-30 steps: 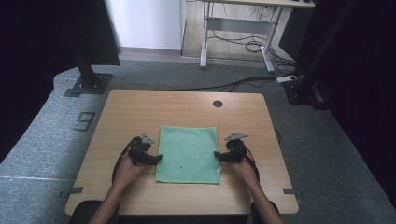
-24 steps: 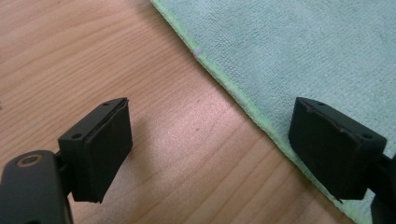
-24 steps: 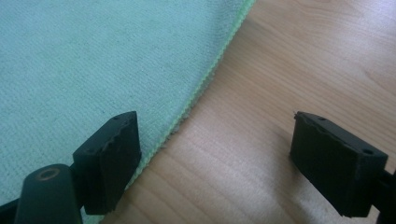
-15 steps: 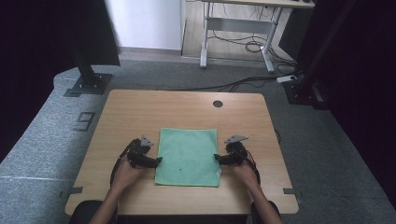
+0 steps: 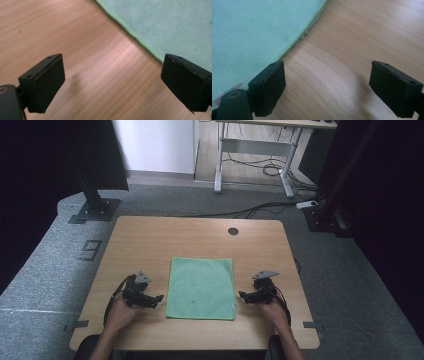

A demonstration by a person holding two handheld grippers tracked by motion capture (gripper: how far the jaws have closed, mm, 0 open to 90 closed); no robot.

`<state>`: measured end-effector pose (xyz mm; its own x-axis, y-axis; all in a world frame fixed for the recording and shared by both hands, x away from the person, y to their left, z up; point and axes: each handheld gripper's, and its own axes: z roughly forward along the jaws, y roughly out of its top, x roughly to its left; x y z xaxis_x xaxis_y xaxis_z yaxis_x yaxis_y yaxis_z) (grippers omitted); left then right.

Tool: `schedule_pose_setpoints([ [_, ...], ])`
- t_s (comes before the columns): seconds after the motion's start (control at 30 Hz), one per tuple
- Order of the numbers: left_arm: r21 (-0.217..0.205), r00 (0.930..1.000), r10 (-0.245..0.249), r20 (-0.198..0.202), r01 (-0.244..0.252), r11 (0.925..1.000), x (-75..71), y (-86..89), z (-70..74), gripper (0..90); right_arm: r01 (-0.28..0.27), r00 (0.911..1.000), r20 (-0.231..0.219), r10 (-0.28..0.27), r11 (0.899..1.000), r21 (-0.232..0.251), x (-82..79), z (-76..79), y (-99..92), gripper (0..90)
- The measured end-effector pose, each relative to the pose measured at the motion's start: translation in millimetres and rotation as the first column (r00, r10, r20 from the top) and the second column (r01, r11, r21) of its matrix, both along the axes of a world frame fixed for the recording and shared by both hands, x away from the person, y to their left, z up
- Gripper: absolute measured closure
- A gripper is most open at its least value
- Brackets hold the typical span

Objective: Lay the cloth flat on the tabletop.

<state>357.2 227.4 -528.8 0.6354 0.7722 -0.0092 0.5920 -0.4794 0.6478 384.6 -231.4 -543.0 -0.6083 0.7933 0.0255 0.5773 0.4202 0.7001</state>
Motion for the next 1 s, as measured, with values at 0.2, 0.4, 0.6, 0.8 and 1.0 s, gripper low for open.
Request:
schedule_pose_setpoints([
  [0.2, 0.039, 0.9998, -0.01, -0.018, 0.011, 0.9992, -1.5, 1.7, -9.6, 4.4, 0.026, 0.9996, 0.004, -0.026, 1.0, -0.013, -3.4, -5.0, -8.3, 5.1],
  [0.4, 0.015, 0.9996, -0.024, -0.013, 0.025, 0.9996, -1.1, -2.1, -16.3, 1.6, 0.028, 0.9996, 0.006, -0.028, 0.999, -0.017, -2.8, -11.7, -12.1, 0.0],
  [0.6, -0.008, 0.9996, -0.026, 0.012, 0.026, 0.9996, 0.4, 1.0, -19.9, 0.0, 0.033, 0.9991, 0.025, -0.033, 0.999, 0.005, -2.7, -14.0, -15.4, 0.0],
  [0.8, -0.008, 0.9996, -0.026, 0.011, 0.026, 0.9996, 0.5, 1.0, -19.9, 0.0, 0.034, 0.9991, 0.026, -0.034, 0.999, 0.001, -2.7, -14.0, -15.2, 0.0],
  [1.0, -0.008, 0.9996, -0.026, 0.011, 0.027, 0.9996, 0.6, 0.8, -19.9, 0.0, 0.034, 0.9991, 0.026, -0.034, 0.999, 0.001, -2.7, -14.0, -15.1, 0.0],
])
